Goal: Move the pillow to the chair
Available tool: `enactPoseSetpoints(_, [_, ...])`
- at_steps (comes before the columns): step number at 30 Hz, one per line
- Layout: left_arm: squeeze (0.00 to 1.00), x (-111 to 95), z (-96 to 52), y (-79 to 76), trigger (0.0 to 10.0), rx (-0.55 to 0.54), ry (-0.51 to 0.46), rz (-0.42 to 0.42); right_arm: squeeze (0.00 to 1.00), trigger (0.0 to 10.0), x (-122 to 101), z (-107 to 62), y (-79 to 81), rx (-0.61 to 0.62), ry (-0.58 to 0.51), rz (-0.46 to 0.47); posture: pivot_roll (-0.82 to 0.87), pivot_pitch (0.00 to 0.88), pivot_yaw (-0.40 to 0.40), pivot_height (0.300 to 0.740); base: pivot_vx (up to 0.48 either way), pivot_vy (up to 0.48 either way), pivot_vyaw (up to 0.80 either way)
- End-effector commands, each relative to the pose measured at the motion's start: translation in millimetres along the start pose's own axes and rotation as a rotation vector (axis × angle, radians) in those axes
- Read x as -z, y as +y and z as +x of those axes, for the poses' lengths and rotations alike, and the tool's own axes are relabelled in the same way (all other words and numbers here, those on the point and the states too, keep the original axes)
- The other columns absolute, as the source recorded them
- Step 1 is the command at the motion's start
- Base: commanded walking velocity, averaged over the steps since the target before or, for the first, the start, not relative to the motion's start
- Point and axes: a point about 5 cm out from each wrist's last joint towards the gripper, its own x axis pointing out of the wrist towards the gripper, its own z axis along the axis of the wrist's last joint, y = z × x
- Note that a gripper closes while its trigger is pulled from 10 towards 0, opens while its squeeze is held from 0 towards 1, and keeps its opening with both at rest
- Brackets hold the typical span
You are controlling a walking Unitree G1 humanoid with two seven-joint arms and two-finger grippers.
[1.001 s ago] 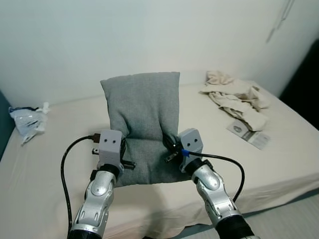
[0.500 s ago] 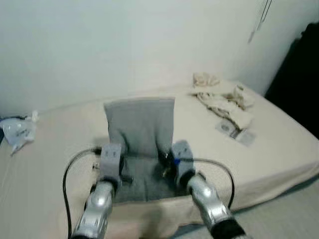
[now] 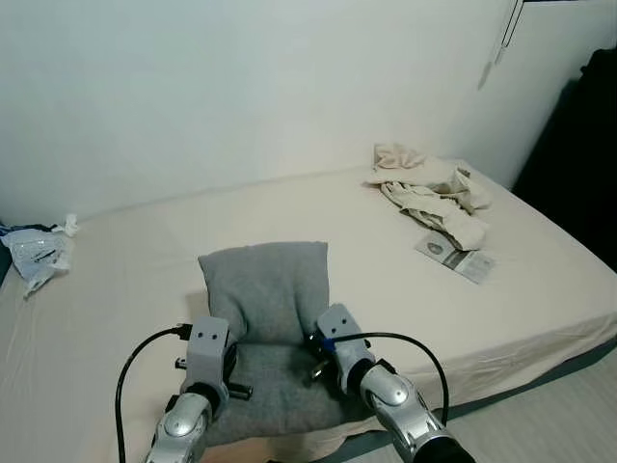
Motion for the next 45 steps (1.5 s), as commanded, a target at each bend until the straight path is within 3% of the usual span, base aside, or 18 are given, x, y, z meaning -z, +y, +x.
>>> enactPoseSetpoints(1, [0.00,-12,-1.2,27.9,10.0,-0.141,-0.071,0.039,0.00,10.0,11,-9.6,-17.9,0.091,0.028,0.031,0.04,0.031,-0.031,0.740,0.000,0.000,-0.58])
enactPoseSetpoints(3, [0.00,-13,-1.9,27.0,10.0,-0.141,-0.088,0.065,0.00,10.0,10,-9.3,-16.8,0.078,0.018,0.023,0.05,0.033,-0.032,0.740,0.000,0.000,-0.80])
enactPoseSetpoints(19, [0.00,-18,-8.2,32.1,10.0,-0.184,-0.133,0.026,0.00,10.0,-1,-5.7,-11.8,0.036,-0.034,-0.003,0.05,0.079,-0.052,0.740,0.000,0.000,-0.80])
enactPoseSetpoints(45, [0.00,-22,-8.5,34.9,10.0,-0.230,-0.142,0.016,0.00,10.0,-9,1.4,-9.6,0.013,-0.046,-0.015,0.06,0.091,-0.067,0.740,0.000,0.000,-0.80])
